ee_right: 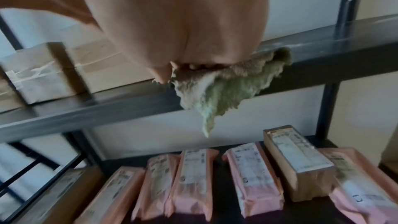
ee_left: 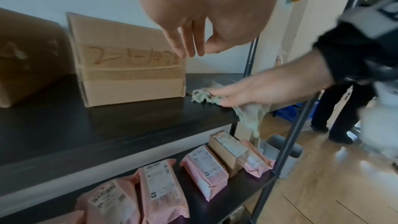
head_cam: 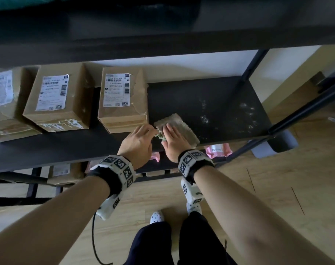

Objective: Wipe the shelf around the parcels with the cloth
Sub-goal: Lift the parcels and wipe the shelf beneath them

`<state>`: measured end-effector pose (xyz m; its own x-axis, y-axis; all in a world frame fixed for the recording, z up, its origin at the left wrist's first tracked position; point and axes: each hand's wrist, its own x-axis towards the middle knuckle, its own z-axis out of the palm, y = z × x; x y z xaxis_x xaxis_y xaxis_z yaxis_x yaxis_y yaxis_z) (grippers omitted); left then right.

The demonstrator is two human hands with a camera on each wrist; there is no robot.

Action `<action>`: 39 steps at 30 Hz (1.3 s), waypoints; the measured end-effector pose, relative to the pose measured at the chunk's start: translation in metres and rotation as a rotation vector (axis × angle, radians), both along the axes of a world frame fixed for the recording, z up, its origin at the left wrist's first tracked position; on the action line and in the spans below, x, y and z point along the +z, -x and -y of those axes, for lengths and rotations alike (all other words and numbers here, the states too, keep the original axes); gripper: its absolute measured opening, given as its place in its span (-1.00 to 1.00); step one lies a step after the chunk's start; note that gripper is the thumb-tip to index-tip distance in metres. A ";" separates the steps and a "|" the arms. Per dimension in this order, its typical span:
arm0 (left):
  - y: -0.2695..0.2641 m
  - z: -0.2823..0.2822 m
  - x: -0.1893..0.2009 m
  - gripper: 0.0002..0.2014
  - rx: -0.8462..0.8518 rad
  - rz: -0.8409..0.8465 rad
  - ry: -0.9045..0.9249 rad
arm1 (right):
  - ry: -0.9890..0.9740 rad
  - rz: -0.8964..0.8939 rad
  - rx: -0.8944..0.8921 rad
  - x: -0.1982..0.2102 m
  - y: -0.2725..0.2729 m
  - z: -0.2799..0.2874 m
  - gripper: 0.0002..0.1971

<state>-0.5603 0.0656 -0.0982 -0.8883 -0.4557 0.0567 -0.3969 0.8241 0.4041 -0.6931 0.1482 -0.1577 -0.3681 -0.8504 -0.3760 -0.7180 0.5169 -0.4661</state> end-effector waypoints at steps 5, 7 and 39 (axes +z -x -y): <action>0.036 -0.017 -0.010 -0.57 0.048 0.222 -0.101 | -0.108 -0.135 -0.124 -0.014 0.109 -0.020 -0.43; 0.050 -0.019 -0.010 -0.58 0.093 0.289 -0.125 | -0.128 -0.114 -0.193 -0.010 0.134 -0.044 -0.42; 0.126 -0.016 -0.027 -0.70 0.275 0.280 -0.191 | -0.244 -0.265 -0.045 0.006 0.236 0.010 -0.41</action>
<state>-0.6867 0.0818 -0.1254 -0.7019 -0.6562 -0.2771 -0.7068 0.5938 0.3844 -0.9291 0.1379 -0.1522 -0.5148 -0.7285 -0.4520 -0.7717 0.6234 -0.1258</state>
